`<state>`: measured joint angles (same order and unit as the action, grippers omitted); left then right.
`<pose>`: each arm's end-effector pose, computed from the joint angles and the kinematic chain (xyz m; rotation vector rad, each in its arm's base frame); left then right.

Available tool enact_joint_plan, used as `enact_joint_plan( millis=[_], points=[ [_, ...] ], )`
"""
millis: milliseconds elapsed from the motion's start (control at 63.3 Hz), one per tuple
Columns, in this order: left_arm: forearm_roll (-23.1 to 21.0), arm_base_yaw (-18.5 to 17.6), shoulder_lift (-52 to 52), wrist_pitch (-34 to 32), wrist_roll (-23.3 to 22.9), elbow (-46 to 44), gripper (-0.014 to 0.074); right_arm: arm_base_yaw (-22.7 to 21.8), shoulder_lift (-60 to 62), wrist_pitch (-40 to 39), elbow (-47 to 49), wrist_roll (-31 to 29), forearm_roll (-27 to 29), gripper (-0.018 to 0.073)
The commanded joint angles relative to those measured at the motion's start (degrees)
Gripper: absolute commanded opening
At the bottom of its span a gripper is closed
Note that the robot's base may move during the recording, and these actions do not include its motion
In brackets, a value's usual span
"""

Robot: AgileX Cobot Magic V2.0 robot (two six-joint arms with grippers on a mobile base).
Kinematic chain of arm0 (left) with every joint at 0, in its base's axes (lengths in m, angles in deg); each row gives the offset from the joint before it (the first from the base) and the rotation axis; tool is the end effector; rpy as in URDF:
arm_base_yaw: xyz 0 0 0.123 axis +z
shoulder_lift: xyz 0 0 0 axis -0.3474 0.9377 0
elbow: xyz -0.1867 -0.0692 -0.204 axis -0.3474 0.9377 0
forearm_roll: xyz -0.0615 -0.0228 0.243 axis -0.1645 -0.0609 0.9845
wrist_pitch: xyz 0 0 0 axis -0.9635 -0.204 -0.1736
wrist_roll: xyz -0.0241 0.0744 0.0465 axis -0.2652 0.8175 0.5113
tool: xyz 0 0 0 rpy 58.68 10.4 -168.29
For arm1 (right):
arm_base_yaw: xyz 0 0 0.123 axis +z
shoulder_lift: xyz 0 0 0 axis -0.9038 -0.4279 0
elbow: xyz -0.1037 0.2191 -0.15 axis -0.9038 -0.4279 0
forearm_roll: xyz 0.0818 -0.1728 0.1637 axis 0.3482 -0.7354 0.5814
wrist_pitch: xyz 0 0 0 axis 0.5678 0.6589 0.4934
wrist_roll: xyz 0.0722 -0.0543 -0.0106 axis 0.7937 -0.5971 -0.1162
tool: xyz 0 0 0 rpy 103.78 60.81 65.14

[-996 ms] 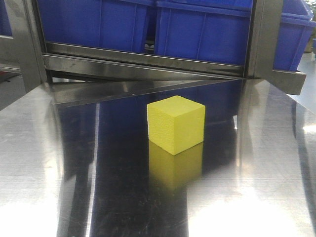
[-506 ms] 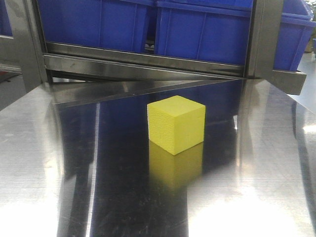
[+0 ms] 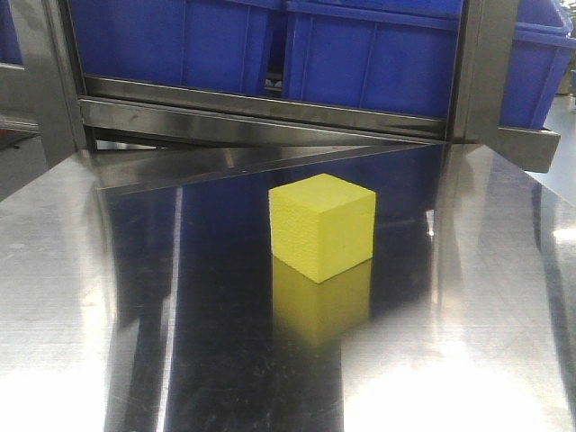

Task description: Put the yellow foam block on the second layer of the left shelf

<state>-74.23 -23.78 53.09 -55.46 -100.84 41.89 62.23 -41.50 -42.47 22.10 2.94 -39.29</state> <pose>0.0560 -0.0025 0.2046 -0.0134 1.5639 -0.0914 0.0435 -0.0022 0.2764 0.0297 1.4135 -0.0426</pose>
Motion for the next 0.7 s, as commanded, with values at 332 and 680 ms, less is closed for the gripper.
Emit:
enact_joint_plan(
  millis=[332,680],
  points=[
    [-0.42,-0.15,-0.78,-4.72,-0.22,1.58,0.0137,10.04,-25.9,9.57,25.06,-0.55,-0.27,0.0288],
    [-0.42,-0.15,-0.78,-4.72,-0.22,1.58,0.0137,23.33,-49.46,29.0,40.33,-0.75,-1.77,0.0612]
  ],
)
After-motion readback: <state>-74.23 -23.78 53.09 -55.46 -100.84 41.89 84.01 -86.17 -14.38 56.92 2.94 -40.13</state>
